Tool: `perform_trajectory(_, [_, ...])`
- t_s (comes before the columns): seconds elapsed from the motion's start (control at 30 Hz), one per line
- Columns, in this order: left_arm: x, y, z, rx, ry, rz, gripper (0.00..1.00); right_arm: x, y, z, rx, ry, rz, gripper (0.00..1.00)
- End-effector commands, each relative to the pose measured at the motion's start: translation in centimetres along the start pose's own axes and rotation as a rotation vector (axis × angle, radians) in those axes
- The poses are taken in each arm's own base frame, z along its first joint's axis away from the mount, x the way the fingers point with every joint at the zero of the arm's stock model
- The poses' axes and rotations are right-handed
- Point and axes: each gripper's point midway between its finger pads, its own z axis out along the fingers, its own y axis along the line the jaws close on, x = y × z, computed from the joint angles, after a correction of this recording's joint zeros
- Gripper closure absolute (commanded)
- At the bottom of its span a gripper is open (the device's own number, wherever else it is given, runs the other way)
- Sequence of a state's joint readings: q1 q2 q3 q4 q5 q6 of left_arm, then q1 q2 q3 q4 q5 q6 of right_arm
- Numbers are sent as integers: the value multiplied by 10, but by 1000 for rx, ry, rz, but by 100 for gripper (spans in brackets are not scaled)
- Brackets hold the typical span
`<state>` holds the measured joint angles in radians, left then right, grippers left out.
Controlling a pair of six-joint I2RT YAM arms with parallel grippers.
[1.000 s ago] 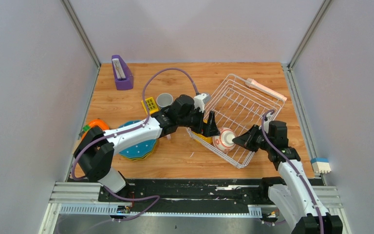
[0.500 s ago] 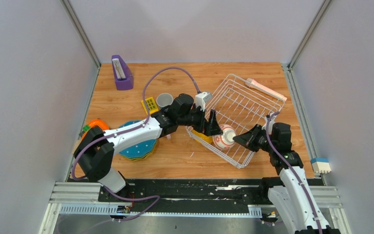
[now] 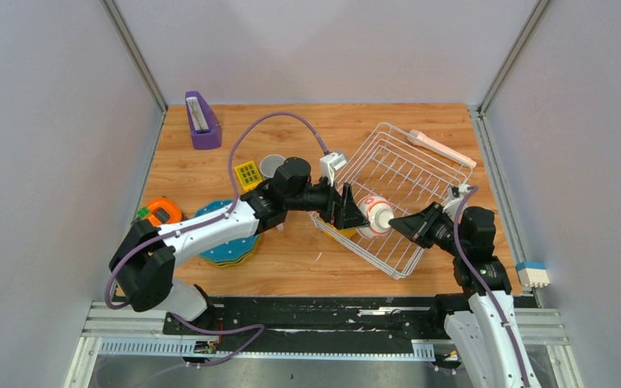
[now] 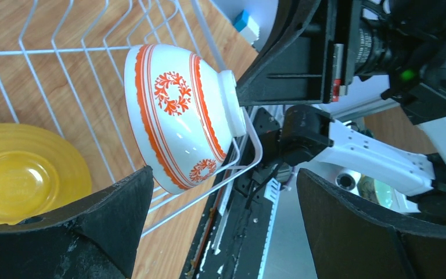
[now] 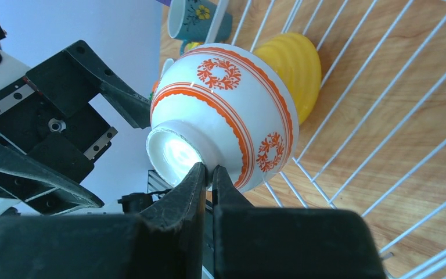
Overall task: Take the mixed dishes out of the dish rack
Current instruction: Pick up the bowl from the dish rack, then place the bowl at the center of the board.
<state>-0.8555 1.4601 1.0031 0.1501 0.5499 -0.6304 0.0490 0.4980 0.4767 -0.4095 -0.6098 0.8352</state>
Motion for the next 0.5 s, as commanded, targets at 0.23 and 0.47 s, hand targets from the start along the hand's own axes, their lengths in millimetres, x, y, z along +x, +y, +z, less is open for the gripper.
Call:
perform_trajectory(0.23, [-18, -60, -21, 230, -82, 47, 3, -17, 75, -25, -248, -52, -82, 100])
perform_trajectory(0.47, [-25, -46, -28, 114, -125, 67, 3, -19, 72, -25, -235, -71, -80, 100])
